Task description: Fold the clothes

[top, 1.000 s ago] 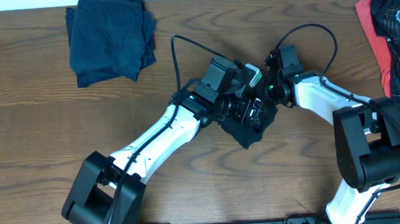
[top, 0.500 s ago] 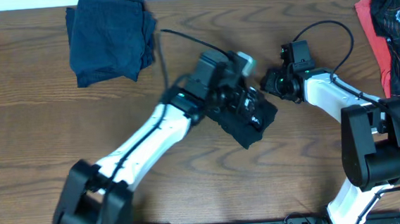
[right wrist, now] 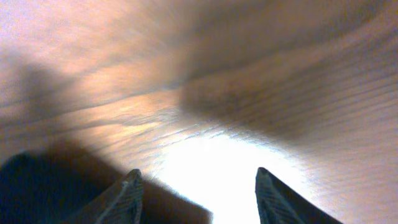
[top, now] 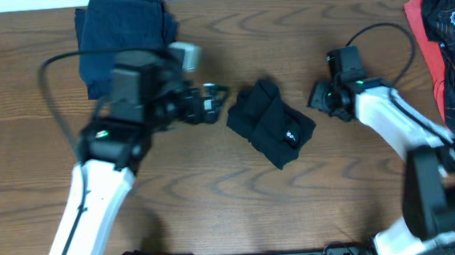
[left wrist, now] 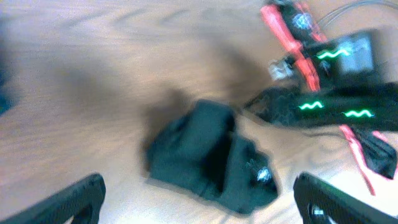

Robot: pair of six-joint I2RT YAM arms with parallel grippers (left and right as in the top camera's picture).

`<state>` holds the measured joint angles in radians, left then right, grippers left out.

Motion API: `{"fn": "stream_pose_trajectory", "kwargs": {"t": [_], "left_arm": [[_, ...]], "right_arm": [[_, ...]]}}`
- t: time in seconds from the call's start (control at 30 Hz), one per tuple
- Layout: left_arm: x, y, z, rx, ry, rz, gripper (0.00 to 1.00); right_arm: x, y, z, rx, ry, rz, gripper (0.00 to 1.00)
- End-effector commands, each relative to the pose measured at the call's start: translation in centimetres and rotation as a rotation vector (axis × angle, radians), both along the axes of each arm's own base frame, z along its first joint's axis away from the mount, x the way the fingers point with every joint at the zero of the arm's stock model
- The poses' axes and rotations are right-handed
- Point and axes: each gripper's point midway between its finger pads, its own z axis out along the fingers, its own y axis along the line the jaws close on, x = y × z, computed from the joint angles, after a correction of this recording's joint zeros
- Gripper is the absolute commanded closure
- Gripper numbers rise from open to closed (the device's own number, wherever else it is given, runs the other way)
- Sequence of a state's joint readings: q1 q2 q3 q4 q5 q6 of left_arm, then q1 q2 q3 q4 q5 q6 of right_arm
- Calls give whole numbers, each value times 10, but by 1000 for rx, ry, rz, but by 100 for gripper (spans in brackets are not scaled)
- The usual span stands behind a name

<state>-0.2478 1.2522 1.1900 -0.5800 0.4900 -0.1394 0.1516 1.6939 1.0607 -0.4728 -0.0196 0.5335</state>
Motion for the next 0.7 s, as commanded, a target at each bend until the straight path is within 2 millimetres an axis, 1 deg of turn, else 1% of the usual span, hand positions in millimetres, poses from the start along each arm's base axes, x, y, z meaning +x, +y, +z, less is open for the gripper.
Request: {"fn": "stream_pose_trajectory", "kwargs": {"t": [0.0, 0.07, 0.13, 0.17, 0.23, 0.33, 0.47, 0.67], "left_arm": [[3, 45, -13, 71, 68, 166, 2], [0, 76, -31, 124, 156, 287, 2], [-5, 94, -45, 163, 224, 352, 2], [-7, 99, -50, 172, 251, 364, 2], [-11, 104, -59, 181, 297, 376, 2], [-16, 105, -68, 191, 343, 376, 2], [-19, 106, -72, 198, 368, 373, 2], [-26, 106, -75, 206, 399, 371, 2]], "right_arm": [[-1, 9, 83, -93, -218, 163, 40], [-17, 24, 113, -103, -278, 238, 36], [-39, 42, 135, -99, -313, 309, 36], [-49, 49, 140, -93, -316, 337, 36], [-69, 67, 144, -75, -301, 392, 38], [-92, 95, 136, -45, -252, 456, 41], [-108, 127, 118, -65, -202, 560, 42], [-115, 147, 73, -214, -110, 606, 41]]}}
